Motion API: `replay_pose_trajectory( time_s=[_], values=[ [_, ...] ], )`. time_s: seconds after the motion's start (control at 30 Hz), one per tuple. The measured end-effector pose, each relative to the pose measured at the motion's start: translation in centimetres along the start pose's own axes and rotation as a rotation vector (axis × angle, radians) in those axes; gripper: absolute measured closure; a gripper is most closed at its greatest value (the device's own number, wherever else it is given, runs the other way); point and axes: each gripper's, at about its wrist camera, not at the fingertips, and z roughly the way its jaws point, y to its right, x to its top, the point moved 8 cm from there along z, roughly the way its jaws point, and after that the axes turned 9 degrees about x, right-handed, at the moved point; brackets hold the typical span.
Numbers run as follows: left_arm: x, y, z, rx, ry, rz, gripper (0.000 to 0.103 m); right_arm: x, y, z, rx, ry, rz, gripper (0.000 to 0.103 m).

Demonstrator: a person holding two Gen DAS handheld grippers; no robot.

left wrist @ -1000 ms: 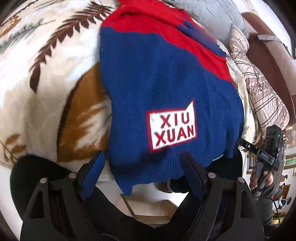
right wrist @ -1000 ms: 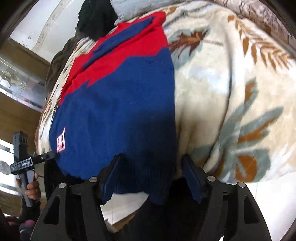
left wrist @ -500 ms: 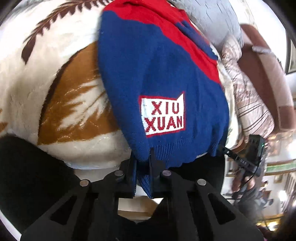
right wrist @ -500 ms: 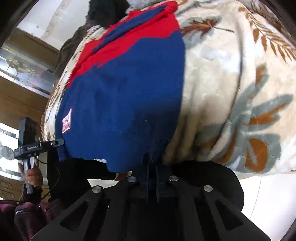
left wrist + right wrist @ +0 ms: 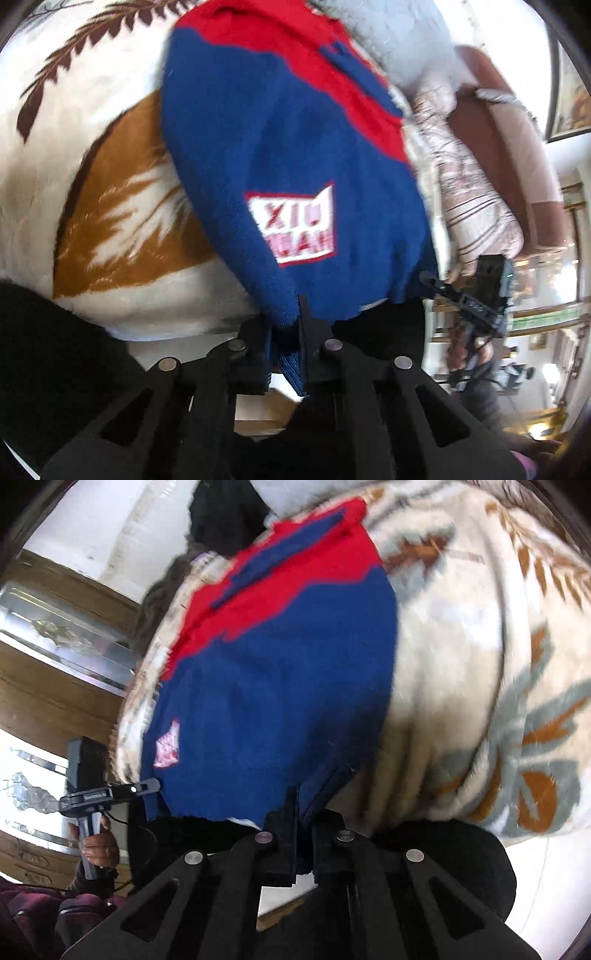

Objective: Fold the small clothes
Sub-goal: 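Lift the hem with both tools and fold it toward the collar, then lay the folded hem down and release it from both tools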

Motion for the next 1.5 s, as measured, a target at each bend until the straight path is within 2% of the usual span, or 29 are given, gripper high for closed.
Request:
replay_pose_trajectory(
  time_s=[0.13, 0.3, 0.57, 0.73, 1.03, 1.3, 1.5],
  values=[
    [1.7, 1.0, -2.5, -0.060, 0.066, -0.002, 0.095, 2.0, -2.3, -1.6, 0.073, 0.092, -0.033, 0.098],
    [4.2, 1.5, -4.7, -0.090, 0.128, -0.002, 0.095, 4.2, -4.4, -3.0, 0.139, 0.171, -0.072, 0.098],
    [8.6, 1.4, -6.5, -0.110, 0.213, -0.047, 0.095, 8.0, -6.0, -4.1, 0.191, 0.267, -0.096, 0.098],
    [12.5, 0.9, -7.5, -0.091, 0.278, -0.075, 0.095, 11.5, -6.1, -4.1, 0.205, 0.328, -0.089, 0.098],
    [20.1, -0.4, -6.6, -0.053, 0.333, -0.152, 0.095, 18.3, -5.7, -2.1, 0.212, 0.402, -0.075, 0.098],
    [26.4, -1.6, -4.8, -0.041, 0.338, -0.213, 0.095, 24.4, -4.0, 0.5, 0.213, 0.444, -0.042, 0.098],
    [31.8, -3.0, -2.3, -0.016, 0.319, -0.265, 0.095, 29.5, -1.5, 2.8, 0.231, 0.484, 0.035, 0.098]
  ],
)
